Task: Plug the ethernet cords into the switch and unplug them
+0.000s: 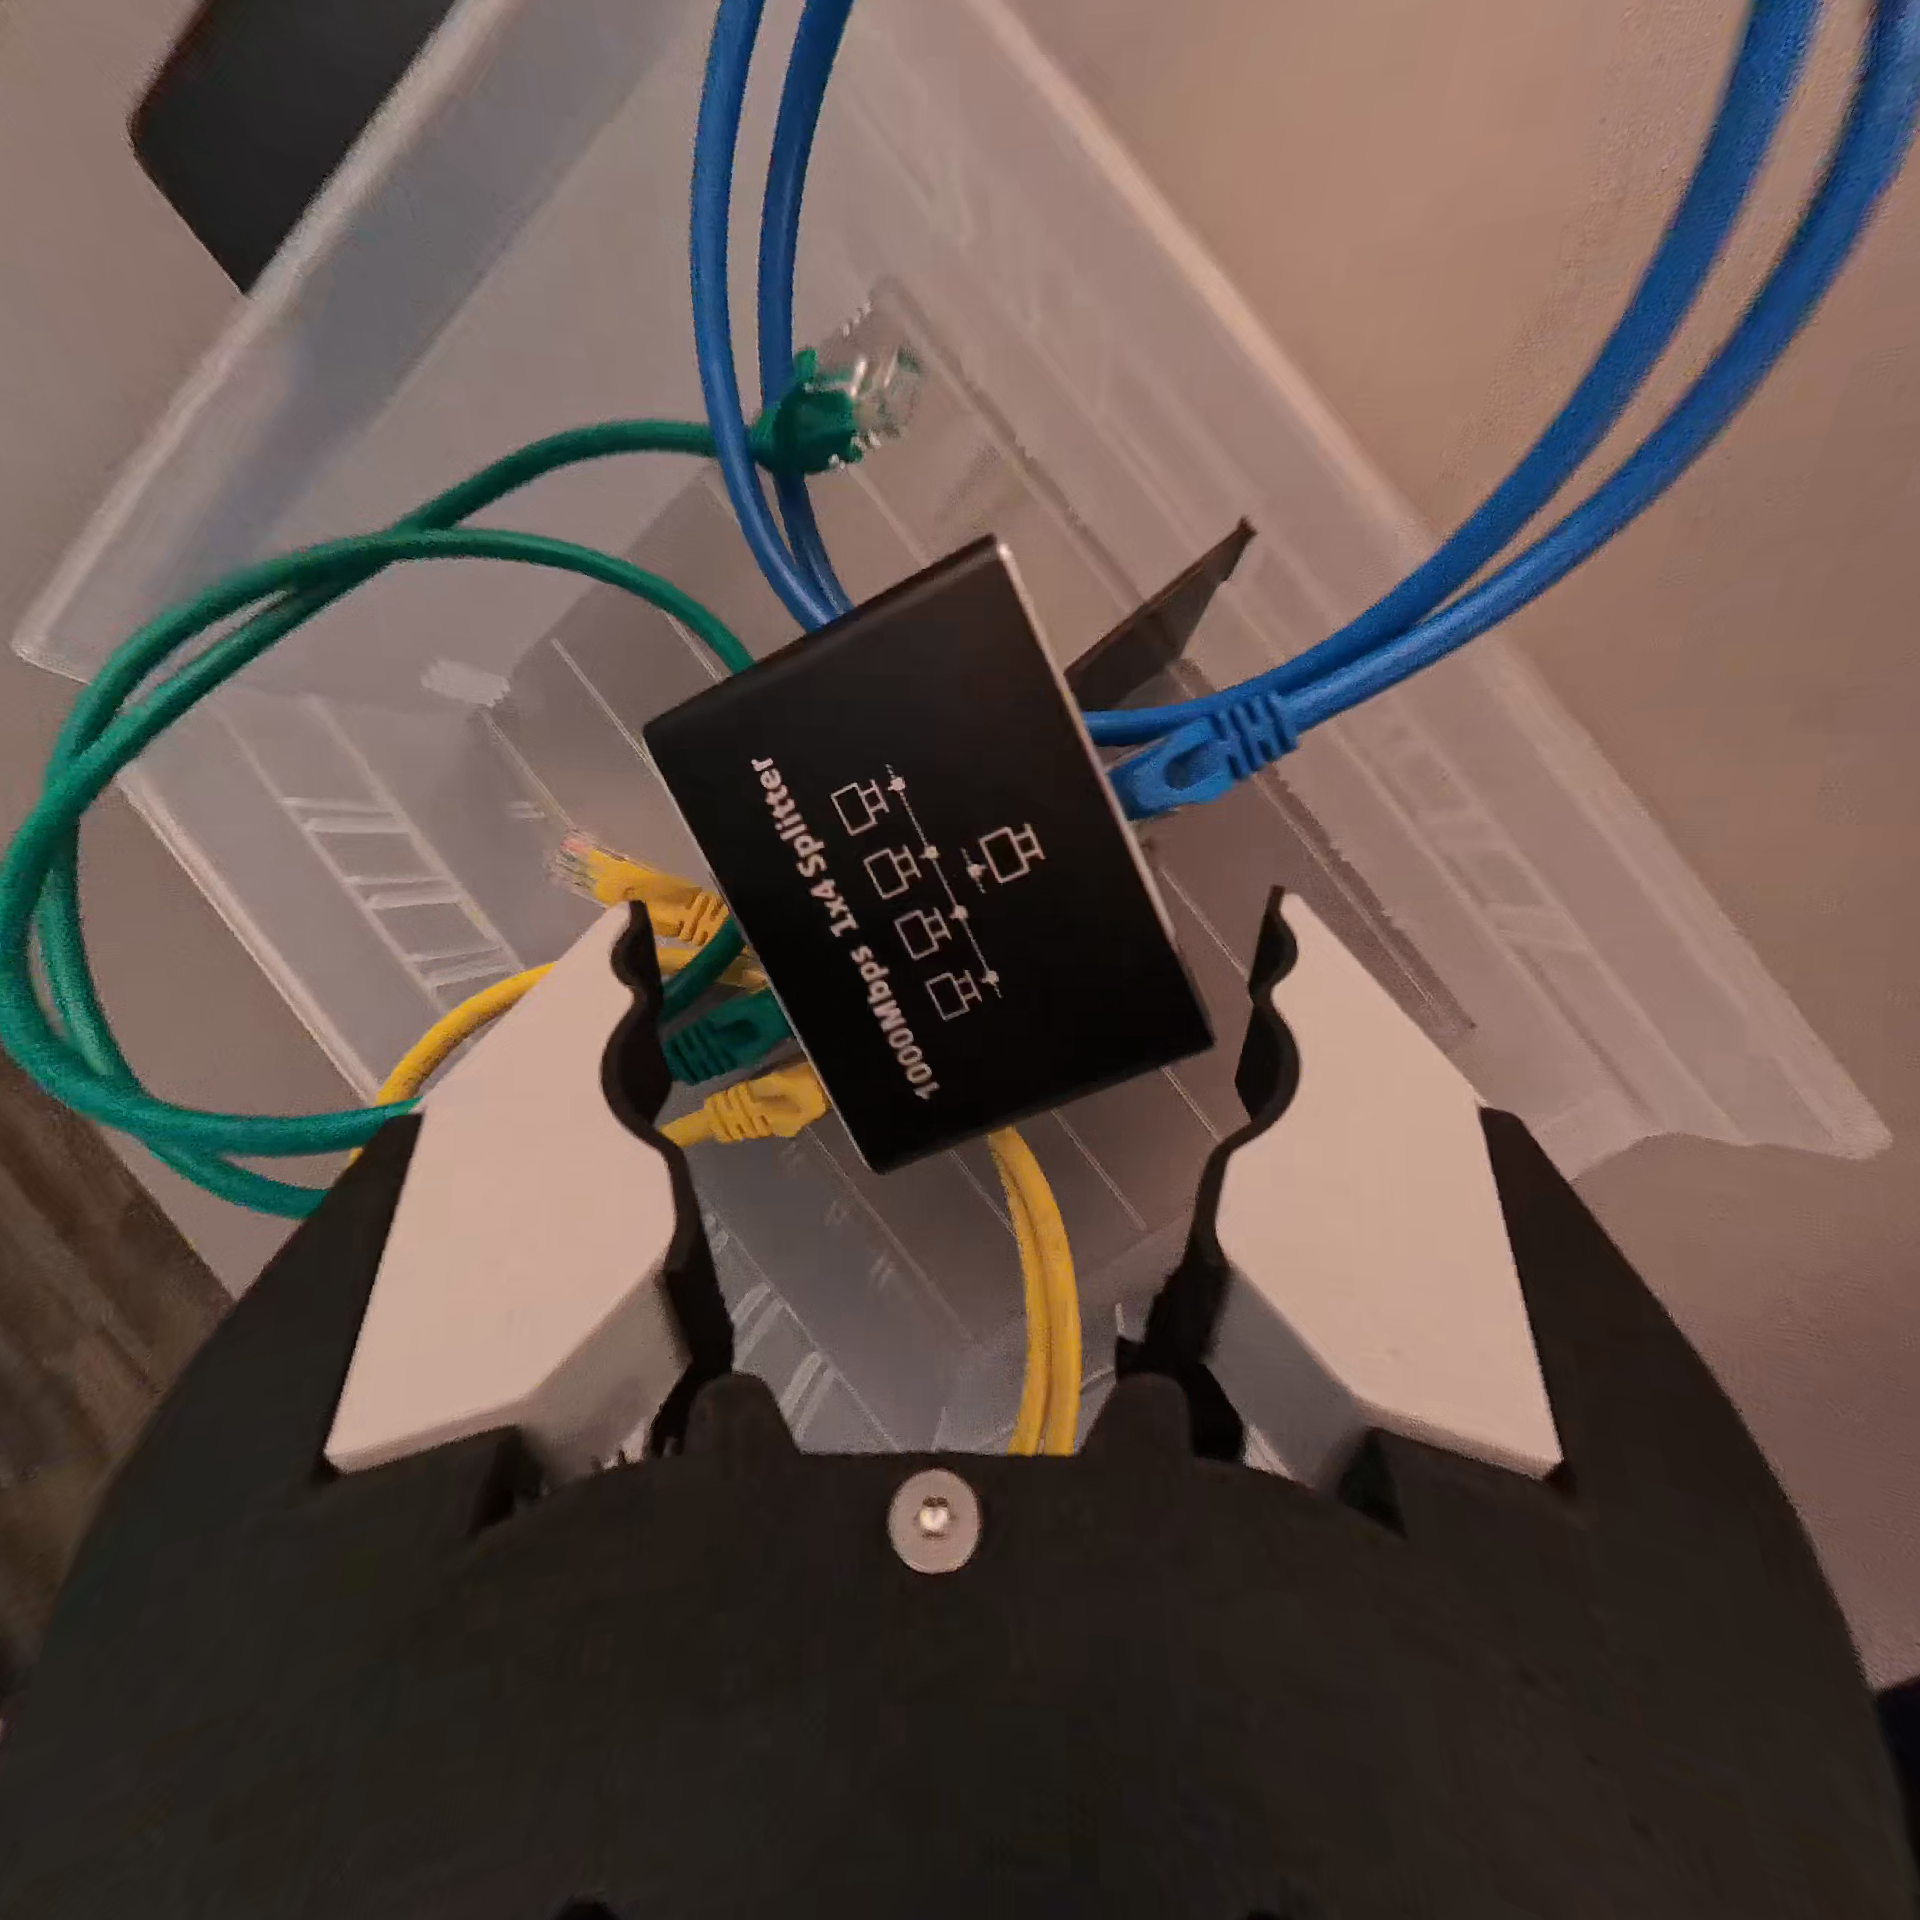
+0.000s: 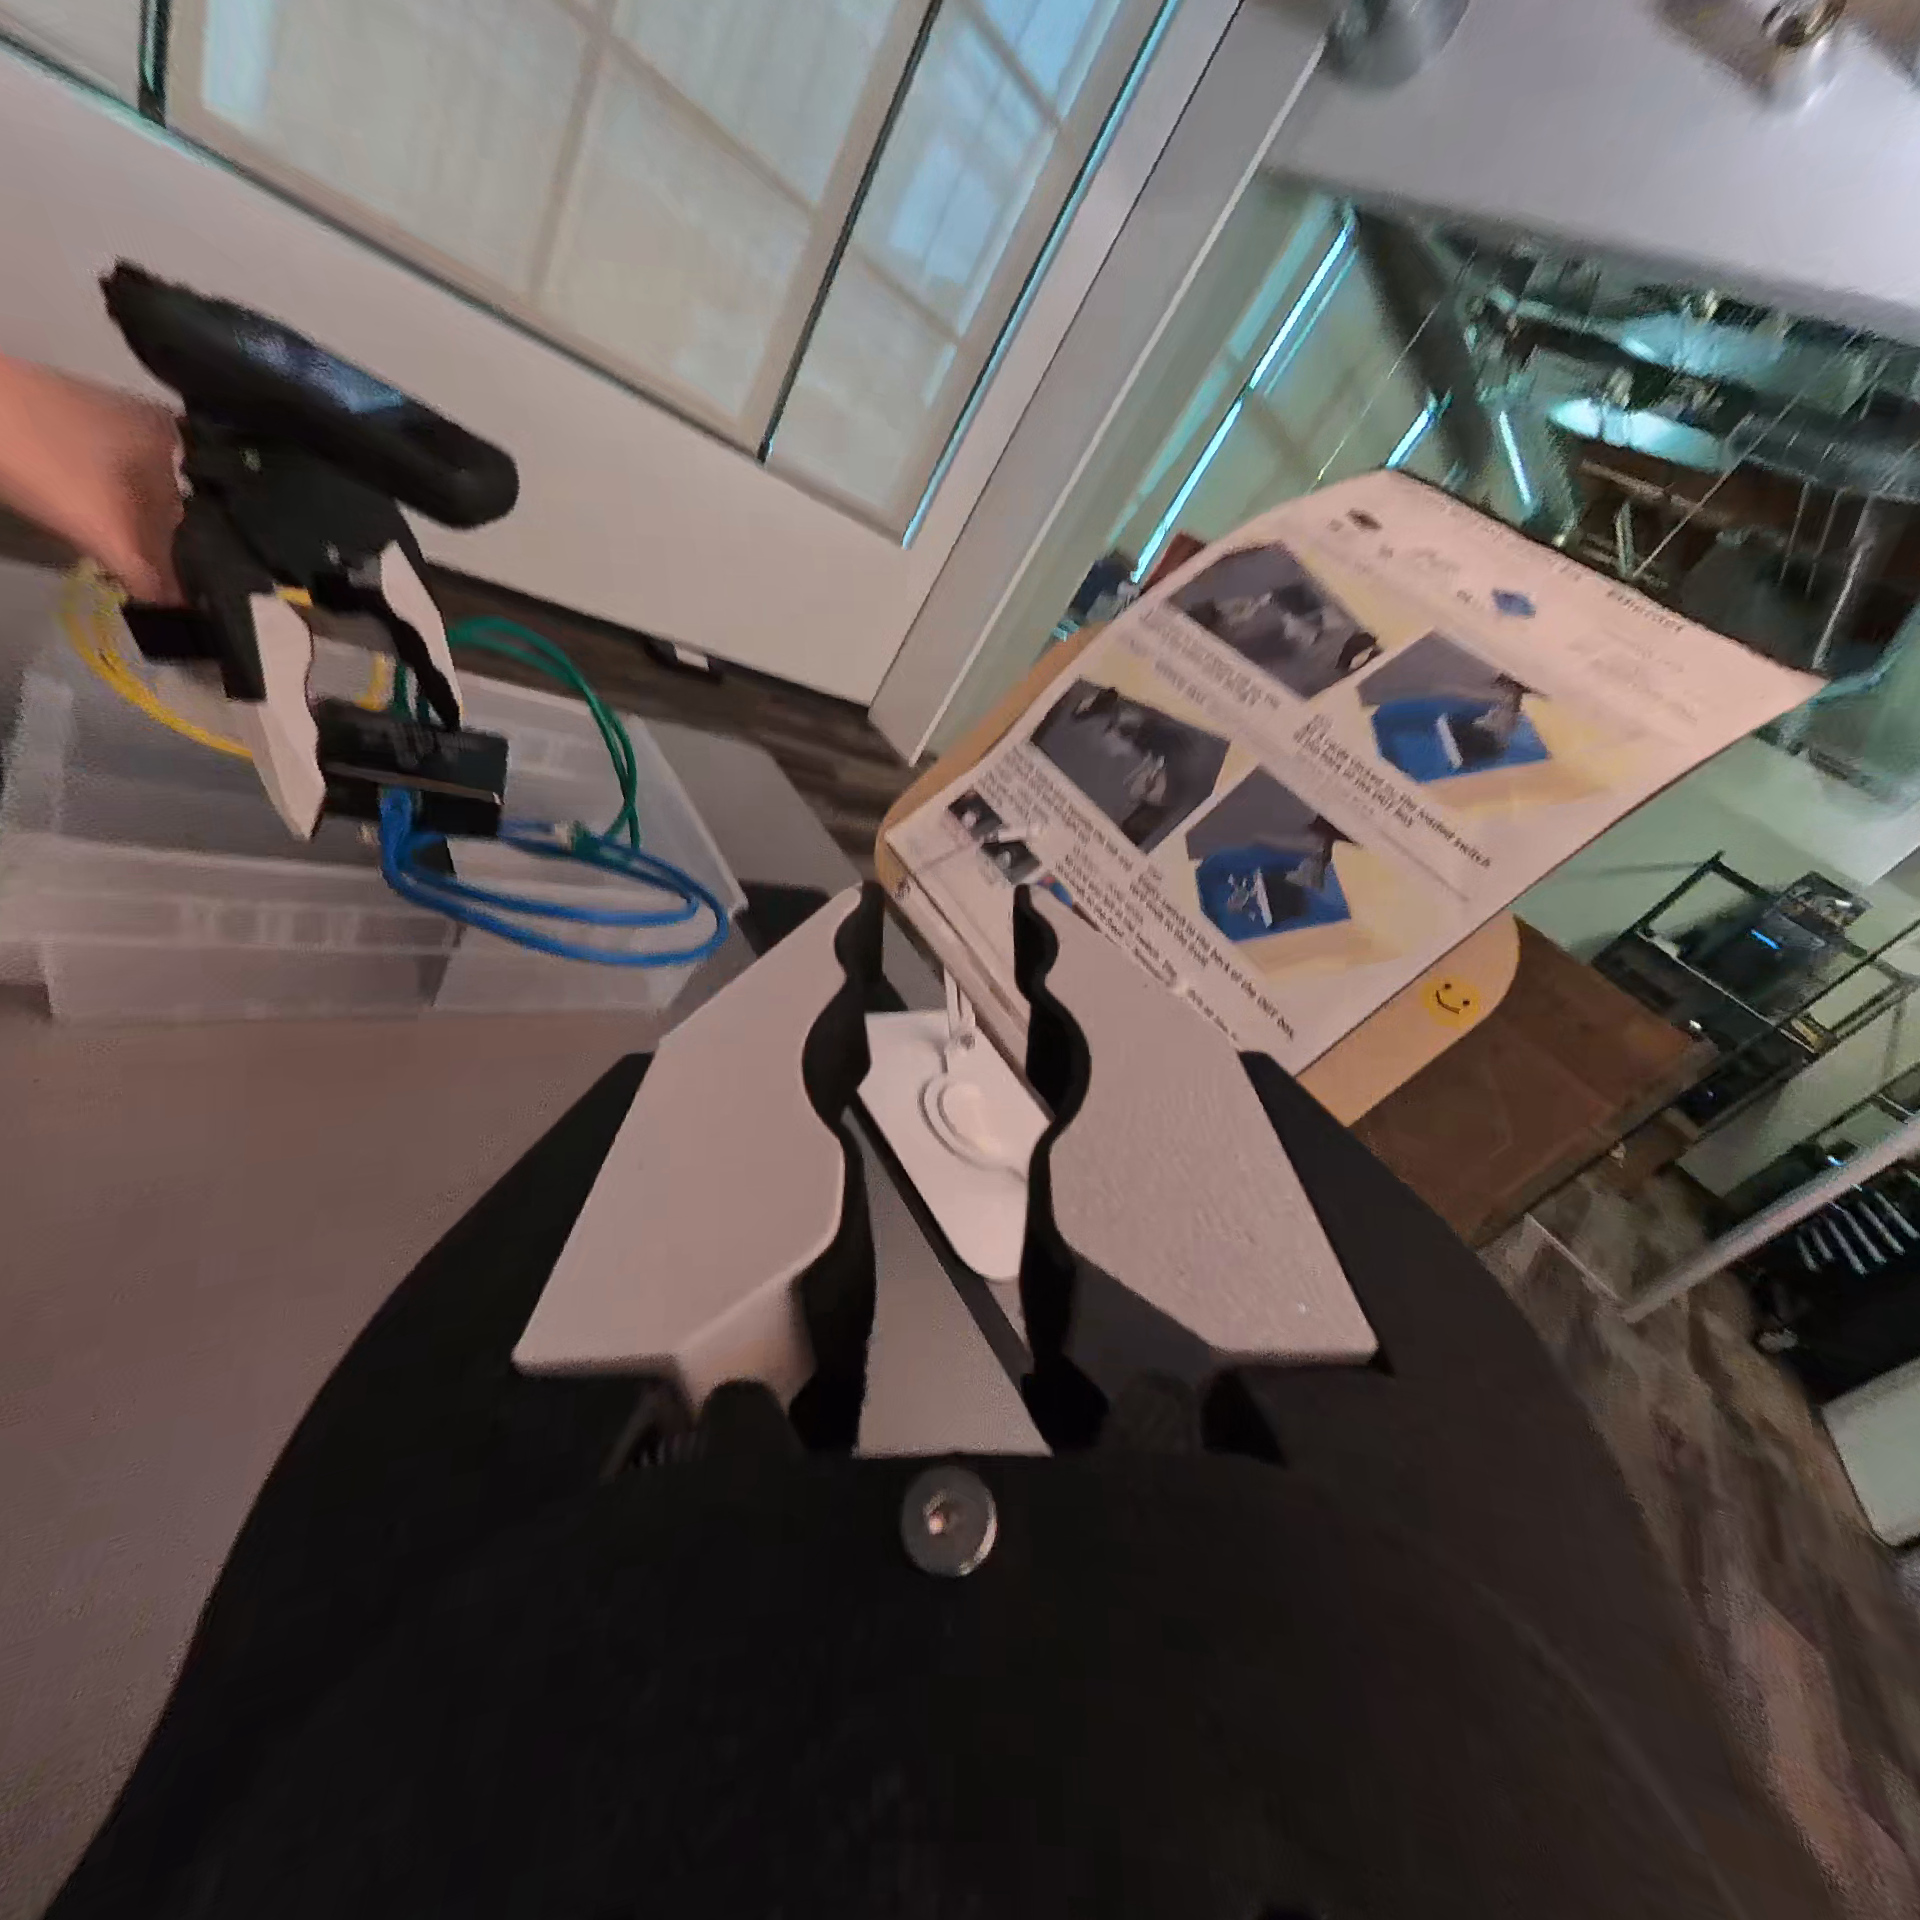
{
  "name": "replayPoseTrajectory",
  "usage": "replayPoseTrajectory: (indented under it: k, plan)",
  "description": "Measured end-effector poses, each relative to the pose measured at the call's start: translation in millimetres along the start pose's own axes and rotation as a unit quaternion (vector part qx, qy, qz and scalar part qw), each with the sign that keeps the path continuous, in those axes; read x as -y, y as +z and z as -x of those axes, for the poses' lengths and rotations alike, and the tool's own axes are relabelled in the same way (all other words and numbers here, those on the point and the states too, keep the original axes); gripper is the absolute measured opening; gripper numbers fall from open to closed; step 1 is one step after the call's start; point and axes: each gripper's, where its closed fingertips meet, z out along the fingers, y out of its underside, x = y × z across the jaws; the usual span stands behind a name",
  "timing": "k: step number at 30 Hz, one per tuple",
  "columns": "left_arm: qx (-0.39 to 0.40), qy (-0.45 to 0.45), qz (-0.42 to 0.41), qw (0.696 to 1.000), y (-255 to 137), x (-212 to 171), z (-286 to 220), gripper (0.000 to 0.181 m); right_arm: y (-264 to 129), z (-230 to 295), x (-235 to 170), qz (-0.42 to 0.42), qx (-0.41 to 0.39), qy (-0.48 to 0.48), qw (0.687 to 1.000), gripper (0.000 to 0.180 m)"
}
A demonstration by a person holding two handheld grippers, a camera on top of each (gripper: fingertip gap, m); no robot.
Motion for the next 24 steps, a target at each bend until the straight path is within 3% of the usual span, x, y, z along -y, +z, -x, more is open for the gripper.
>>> replayPoseTrajectory:
  k: [5,14,24]
  plan:
    - [-0.009,0.003,0.056,0.998,12.3,-3.3,2.0,0.093,4.7,4.0,-13.6,0.024,0.020,-0.002,1.000,0.024]
    - [0.029,-0.001,0.130,0.991,17.1,-4.5,5.4,0.091,16.9,16.2,-33.7,0.059,0.052,0.018,0.997,0.025]
    - [0.133,0.003,0.016,0.991,-24.9,25.6,18.1,0.083,23.4,21.2,-48.1,0.091,0.049,-0.017,0.994,0.024]
